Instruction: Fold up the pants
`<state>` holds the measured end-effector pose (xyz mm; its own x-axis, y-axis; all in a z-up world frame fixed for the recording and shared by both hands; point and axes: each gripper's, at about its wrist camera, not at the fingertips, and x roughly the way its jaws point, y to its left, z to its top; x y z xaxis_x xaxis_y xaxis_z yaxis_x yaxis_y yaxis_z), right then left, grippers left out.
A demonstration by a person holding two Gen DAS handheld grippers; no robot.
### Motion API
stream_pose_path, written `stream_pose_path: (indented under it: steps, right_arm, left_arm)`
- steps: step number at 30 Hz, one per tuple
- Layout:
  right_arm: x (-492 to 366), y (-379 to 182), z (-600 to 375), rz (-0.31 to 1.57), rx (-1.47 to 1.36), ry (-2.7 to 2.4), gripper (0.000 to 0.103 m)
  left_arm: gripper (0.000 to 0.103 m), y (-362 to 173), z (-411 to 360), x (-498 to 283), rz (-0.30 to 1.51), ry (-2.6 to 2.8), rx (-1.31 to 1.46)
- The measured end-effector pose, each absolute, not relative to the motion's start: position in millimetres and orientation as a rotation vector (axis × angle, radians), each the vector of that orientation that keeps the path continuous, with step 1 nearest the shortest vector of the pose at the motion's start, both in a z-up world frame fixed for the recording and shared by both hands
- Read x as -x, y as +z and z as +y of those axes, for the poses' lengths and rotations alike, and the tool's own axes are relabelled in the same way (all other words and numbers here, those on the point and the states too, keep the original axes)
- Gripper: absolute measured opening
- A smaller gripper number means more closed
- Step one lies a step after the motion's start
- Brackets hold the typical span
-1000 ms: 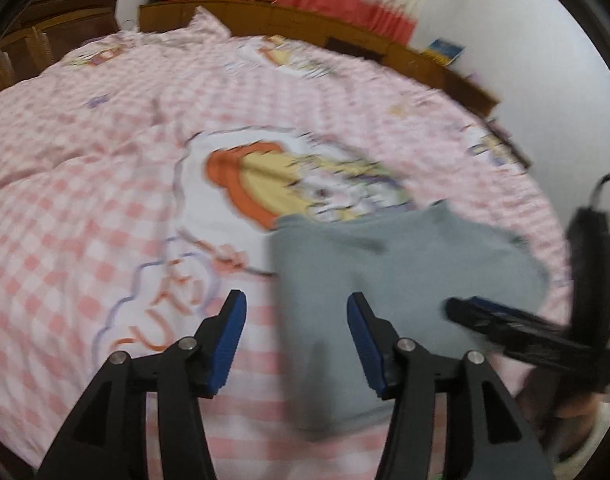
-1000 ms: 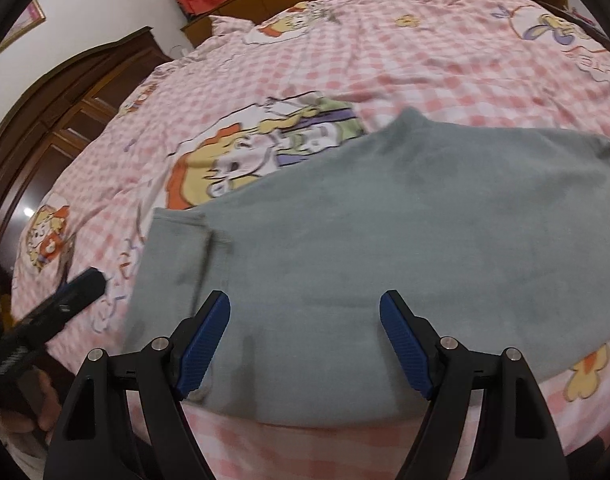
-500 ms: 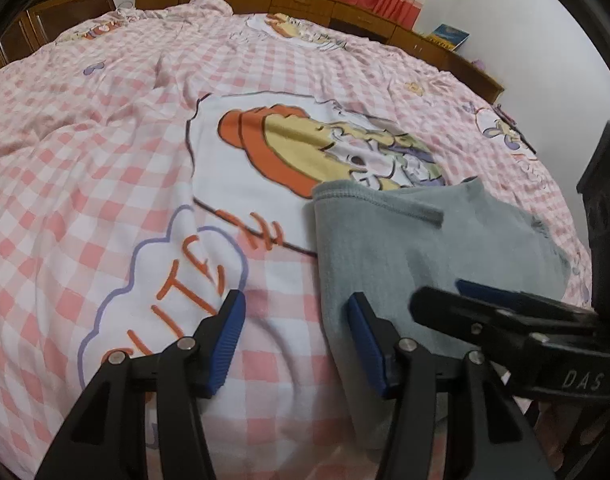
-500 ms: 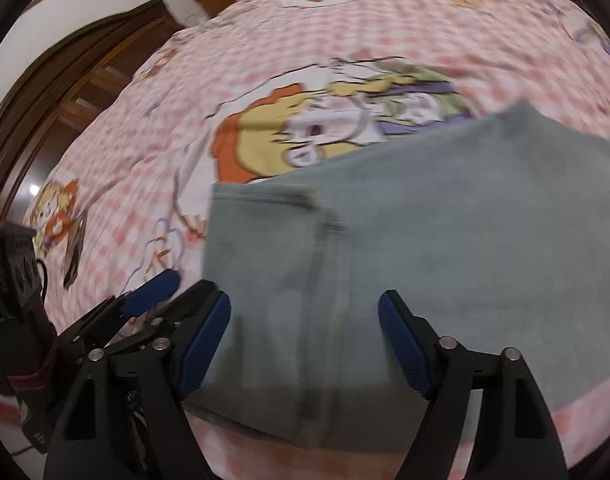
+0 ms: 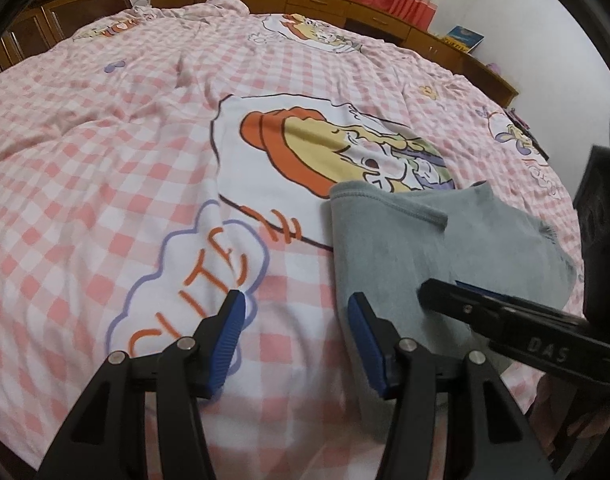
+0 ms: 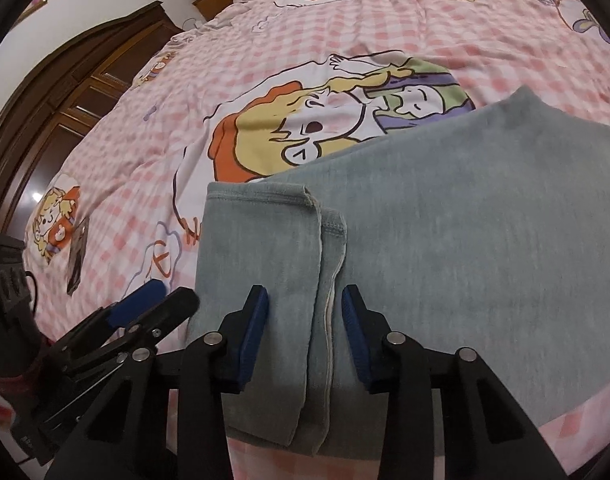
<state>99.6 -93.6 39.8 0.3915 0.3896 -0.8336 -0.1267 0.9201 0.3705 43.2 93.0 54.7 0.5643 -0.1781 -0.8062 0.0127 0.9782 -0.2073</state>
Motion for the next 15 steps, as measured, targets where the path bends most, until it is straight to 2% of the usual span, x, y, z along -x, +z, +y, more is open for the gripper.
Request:
stream_pose_path:
  steps: [5,6,7,9,15]
  right_arm:
    - [-101.6,38.7,-75.3,1.109,-0.219,0.365,0.04]
    - [-102.3,38.5,-73.5,1.106,-0.212,0.36,0.033]
    - [-102.7,38.2,-72.7,1.105,-0.207,0.355,0.019]
    - [-103.3,40.0,-74.4,1.107,-0.225,0.363,0.011]
    - [-94.9,77.7,-79.4,1.012,-0.172,0.404,0.009]
  left_arm:
    - [0.056,64.5,100.2,-33.2,0.971,-0.067,0.165]
    - [0.056,70.0,102.2,-29.6,0.962,-0.047,0.155]
    - [0.056,73.4,103.4,-26.9,0.953,-0.037,0.15]
    - [0.056,81.8,106.7,-18.5,0.926,-0.027,0.143]
    - [0.056,92.5,109.1,-6.9,0.922,-0.023,0.166]
